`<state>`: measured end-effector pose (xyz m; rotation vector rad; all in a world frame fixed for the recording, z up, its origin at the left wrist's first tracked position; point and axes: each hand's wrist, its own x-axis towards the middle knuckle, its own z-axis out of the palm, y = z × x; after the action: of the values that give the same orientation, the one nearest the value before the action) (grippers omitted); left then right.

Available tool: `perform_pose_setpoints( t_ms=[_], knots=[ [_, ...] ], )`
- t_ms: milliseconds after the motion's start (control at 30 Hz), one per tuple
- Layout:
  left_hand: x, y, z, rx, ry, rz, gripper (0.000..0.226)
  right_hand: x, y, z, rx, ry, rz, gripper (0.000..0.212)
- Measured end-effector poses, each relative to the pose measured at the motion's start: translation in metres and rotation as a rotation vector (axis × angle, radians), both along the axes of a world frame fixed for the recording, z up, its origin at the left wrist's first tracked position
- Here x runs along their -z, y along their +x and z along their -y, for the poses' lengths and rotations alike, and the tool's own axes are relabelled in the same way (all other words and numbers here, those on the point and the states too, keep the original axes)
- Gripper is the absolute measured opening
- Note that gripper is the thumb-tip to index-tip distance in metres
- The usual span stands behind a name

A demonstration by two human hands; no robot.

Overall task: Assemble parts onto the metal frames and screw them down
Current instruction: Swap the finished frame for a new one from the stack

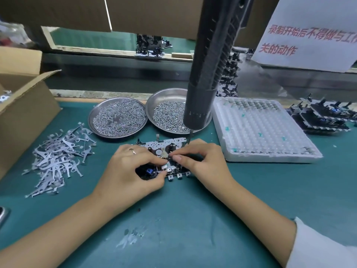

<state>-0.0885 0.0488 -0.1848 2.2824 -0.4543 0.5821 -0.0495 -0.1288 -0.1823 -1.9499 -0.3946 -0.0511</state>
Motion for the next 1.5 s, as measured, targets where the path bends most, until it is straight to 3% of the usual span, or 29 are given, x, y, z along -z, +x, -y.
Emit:
perform_pose_setpoints(
  t_ms=[333, 1233, 1300, 1400, 1500],
  knots=[
    [0.002, 0.011, -0.008, 0.153, 0.007, -0.032, 0.018, -0.001, 0.001, -0.002, 0.047, 0.035, -0.037, 0.014],
    [0.002, 0.010, -0.004, 0.142, -0.039, -0.046, 0.011, 0.002, 0.001, -0.003, 0.048, 0.040, -0.022, 0.013],
    [0.000, 0.009, -0.004, 0.121, -0.001, -0.040, 0.016, 0.003, -0.001, -0.002, 0.025, 0.012, 0.096, 0.011],
    [-0.003, 0.007, -0.006, 0.094, 0.022, -0.033, 0.031, 0.004, -0.009, -0.006, 0.001, -0.118, 0.460, 0.014],
    [-0.006, 0.008, -0.013, -0.050, -0.270, -0.023, 0.018, 0.004, -0.022, -0.023, -0.069, -0.386, 0.630, 0.037]
  ],
)
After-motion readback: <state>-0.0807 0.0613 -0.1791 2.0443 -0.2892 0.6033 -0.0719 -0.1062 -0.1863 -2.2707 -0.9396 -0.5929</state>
